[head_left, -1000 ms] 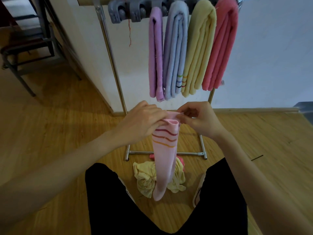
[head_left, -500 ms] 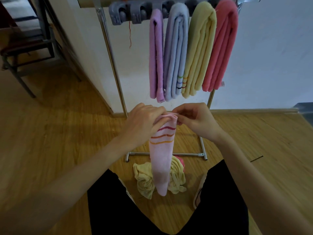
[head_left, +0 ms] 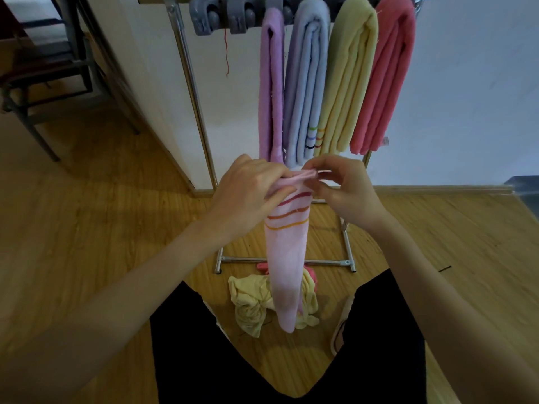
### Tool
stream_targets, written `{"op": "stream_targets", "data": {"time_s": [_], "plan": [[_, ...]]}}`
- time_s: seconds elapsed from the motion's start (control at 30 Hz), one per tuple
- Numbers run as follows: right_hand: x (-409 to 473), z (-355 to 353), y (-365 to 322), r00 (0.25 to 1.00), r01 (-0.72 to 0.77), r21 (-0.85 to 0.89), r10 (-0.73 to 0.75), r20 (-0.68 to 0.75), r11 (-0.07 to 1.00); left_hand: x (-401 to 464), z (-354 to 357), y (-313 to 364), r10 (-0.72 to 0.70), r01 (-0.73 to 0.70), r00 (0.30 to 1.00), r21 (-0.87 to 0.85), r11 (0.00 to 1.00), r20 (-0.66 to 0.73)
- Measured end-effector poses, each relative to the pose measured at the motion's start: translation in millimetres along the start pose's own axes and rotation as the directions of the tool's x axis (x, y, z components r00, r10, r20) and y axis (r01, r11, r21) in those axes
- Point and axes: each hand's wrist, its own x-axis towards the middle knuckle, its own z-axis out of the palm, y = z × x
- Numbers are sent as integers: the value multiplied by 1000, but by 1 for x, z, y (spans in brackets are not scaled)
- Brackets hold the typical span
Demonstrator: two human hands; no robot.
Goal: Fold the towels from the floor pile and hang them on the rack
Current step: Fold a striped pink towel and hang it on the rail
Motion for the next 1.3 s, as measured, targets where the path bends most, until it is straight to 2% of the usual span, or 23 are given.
{"op": "stream_targets", "data": {"time_s": [0.07, 0.17, 0.23, 0.3, 0.33, 0.4, 0.57, 0.67, 0.73, 0.8, 0.87, 0.93, 1.03, 1.17, 1.3], "plan": [[3, 2, -2, 999, -40, 85, 42, -18, 996, -3, -1, -2, 9, -10, 998, -5, 1000, -65], [4, 6, -2, 998, -61, 137, 64, -16, 989, -15, 3, -8, -209, 192, 969, -129, 973, -131], [4, 9, -2, 997, -69, 153, 72, -12, 986, -21, 6, -15, -394, 362, 918, -316, 877, -42], [2, 10, -2, 996, -82, 166, 84, -9, 983, -24, 7, -19, -516, 473, 853, -533, 701, 78], [2, 10, -1, 996, -90, 167, 91, -2, 982, -25, 7, -20, -543, 485, 832, -617, 620, 108], [3, 8, -1, 994, -111, 156, 106, 36, 982, -23, 8, -20, -559, 465, 824, -673, 576, 90], [8, -4, 2, 983, -111, 87, 97, 154, 990, -12, 12, -15, -539, 408, 842, -660, 630, 6], [14, -6, 4, 979, -111, 33, 104, 175, 993, -13, 15, -13, -519, 374, 854, -654, 658, -33], [17, -1, 2, 977, -108, 20, 102, 185, 994, -19, 16, -12, -513, 363, 858, -679, 638, -25], [17, 9, -1, 976, -96, 13, 91, 199, 995, -32, 19, -14, -525, 398, 850, -709, 583, 45], [15, 19, -2, 975, -97, 16, 91, 203, 995, -53, 28, -21, -560, 518, 802, -707, 481, 207], [14, 29, -2, 975, -118, 51, 106, 195, 992, -81, 45, -29, -604, 646, 711, -674, 358, 361], [12, 39, -5, 973, -155, 149, 125, 193, 977, -122, 74, -40, -675, 748, 575, -632, 204, 462], [12, 43, -14, 973, -214, 277, 180, 146, 937, -153, 112, -52, -676, 832, 496, -522, 189, 545], [12, 36, -12, 960, -222, 355, 267, -83, 908, -159, 143, -50, -658, 898, 428, -371, 236, 619]]}}
